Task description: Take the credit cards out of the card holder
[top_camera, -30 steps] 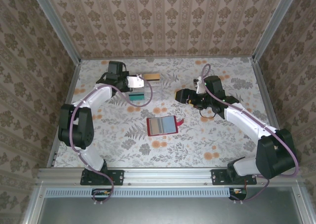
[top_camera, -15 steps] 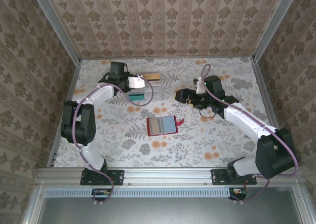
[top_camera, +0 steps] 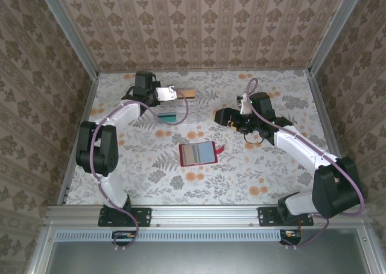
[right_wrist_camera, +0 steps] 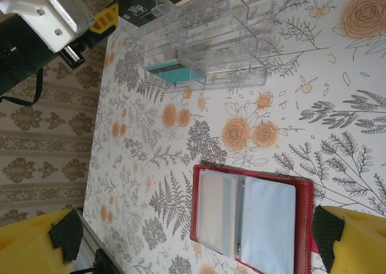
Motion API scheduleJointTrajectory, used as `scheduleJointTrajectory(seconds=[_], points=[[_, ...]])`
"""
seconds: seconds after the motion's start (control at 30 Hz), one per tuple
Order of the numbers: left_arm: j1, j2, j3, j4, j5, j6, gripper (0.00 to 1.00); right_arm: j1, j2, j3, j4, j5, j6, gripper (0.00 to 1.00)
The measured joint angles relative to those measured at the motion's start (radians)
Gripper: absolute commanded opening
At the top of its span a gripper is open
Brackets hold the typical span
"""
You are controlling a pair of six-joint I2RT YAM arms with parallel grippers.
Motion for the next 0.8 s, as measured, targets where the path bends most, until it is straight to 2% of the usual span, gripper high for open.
scheduleJointTrajectory(seconds=[0.23, 0.53, 0.63, 0.7, 0.73, 0.8], points=[[-0.001, 0.030, 0.008, 0.021, -0.023, -0.025, 0.42, 0.000, 0.000, 0.000, 0.000, 0.000, 0.000, 1.00], [-0.012, 0.024, 0.008, 0.042, -0.025, -0.070, 0.48, 0.000, 0.000, -0.003, 0.004, -0.004, 0.004, 1.00], [-0.019, -0.003, -0.002, 0.049, -0.025, -0.106, 0.60, 0.000, 0.000, -0.004, 0.004, -0.004, 0.003, 1.00], [-0.025, -0.037, -0.011, 0.050, -0.028, -0.143, 0.80, 0.001, 0.000, -0.004, 0.003, -0.003, 0.003, 1.00], [-0.027, -0.060, -0.017, 0.050, -0.029, -0.163, 0.99, 0.004, 0.000, -0.004, 0.002, -0.003, 0.003, 1.00], [-0.034, -0.110, -0.030, 0.056, -0.033, -0.207, 1.00, 0.013, 0.000, -0.004, -0.003, 0.000, -0.001, 1.00]])
